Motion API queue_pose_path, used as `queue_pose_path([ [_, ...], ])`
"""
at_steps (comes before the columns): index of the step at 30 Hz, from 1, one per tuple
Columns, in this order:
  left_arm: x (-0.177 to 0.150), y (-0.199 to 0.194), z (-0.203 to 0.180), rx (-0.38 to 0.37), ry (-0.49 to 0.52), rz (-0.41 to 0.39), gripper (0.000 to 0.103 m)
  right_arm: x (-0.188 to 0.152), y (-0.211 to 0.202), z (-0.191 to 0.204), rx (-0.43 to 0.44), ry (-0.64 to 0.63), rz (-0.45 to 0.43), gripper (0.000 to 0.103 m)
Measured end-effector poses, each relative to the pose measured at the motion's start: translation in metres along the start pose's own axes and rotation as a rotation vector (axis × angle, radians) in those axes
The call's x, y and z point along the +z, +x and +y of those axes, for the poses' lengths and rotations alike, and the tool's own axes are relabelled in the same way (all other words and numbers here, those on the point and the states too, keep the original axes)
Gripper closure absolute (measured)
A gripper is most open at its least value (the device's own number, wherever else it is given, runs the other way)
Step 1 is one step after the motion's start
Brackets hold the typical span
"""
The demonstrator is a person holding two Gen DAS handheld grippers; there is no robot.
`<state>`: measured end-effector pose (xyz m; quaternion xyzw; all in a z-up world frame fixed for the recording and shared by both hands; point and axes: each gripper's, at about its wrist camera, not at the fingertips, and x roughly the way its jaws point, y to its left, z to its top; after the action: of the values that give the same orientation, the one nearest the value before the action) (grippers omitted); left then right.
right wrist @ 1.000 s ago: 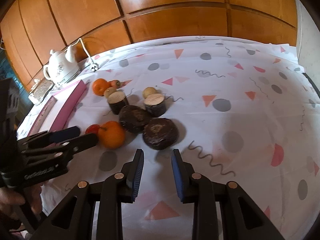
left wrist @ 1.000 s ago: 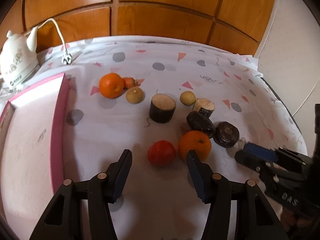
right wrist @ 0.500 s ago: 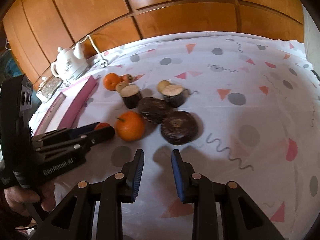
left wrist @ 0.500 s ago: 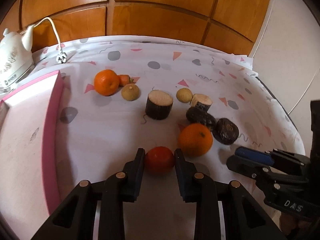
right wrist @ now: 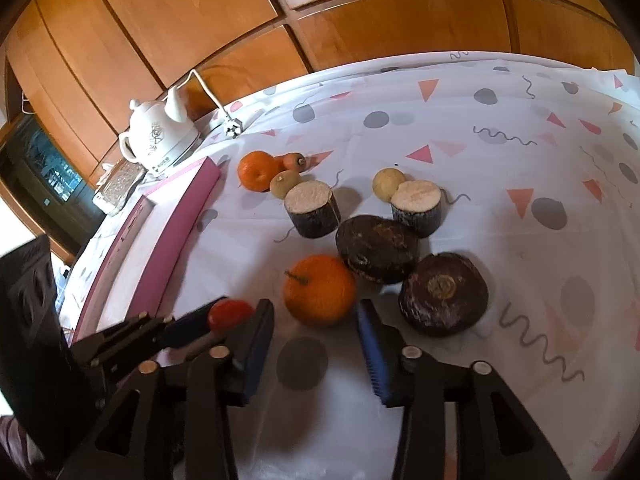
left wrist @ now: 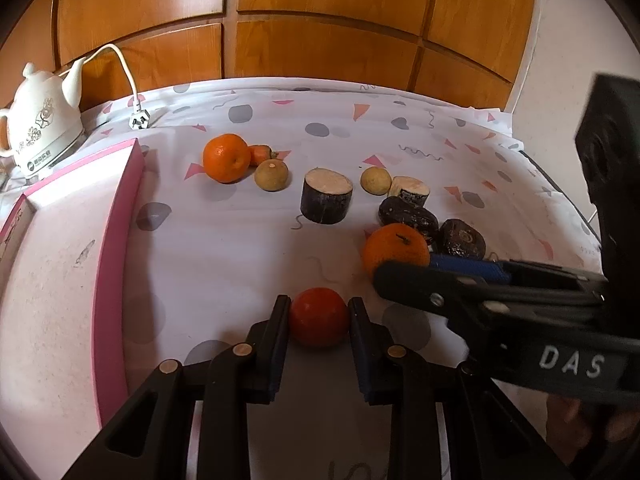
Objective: Organize fruits
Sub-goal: 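Grasp the orange with the right tool while the left tool holds the tomato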
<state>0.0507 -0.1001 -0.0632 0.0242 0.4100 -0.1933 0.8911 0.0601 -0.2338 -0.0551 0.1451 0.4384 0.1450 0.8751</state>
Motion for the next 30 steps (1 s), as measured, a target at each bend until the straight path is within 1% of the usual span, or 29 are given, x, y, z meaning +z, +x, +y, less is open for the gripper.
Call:
queue_pose_path([
  [1, -0.001, 0.0, 0.0, -0.002, -0.001, -0.006, 0.074, 0.001, 0.002, 0.0, -0.002, -0.001, 0.0, 0.052],
  [4, -0.002, 0.0, 0.0, -0.001, -0.004, -0.017, 0.075, 0.004, 0.008, 0.001, -0.013, -0.014, -0.004, 0.052],
  [5, -0.003, 0.0, 0.0, 0.001, -0.002, -0.021, 0.075, 0.005, 0.009, 0.001, -0.017, -0.015, -0.007, 0.053],
  [6, -0.003, 0.0, -0.001, 0.003, 0.001, -0.024, 0.075, 0.005, 0.011, 0.001, -0.031, -0.017, -0.012, 0.063],
  [9, -0.003, -0.001, -0.001, 0.007, 0.0, -0.028, 0.075, 0.004, 0.012, 0.003, -0.047, -0.051, -0.028, 0.064],
  [12, -0.002, -0.004, 0.0, 0.008, -0.012, -0.021, 0.076, -0.001, 0.012, 0.009, -0.075, -0.104, -0.053, 0.064],
  [16, -0.003, -0.009, 0.002, 0.018, -0.021, -0.019, 0.076, -0.002, 0.01, 0.006, -0.061, -0.097, -0.067, 0.064],
  [22, -0.006, -0.015, 0.004, 0.041, -0.027, -0.016, 0.076, -0.003, 0.009, 0.01, -0.092, -0.109, -0.066, 0.064],
  [26, -0.008, -0.024, 0.004, 0.049, -0.026, -0.029, 0.076, -0.005, 0.006, 0.012, -0.108, -0.098, -0.066, 0.065],
  [30, -0.003, -0.038, 0.01, 0.052, -0.052, -0.07, 0.076, -0.007, 0.001, 0.012, -0.125, -0.092, -0.066, 0.065],
])
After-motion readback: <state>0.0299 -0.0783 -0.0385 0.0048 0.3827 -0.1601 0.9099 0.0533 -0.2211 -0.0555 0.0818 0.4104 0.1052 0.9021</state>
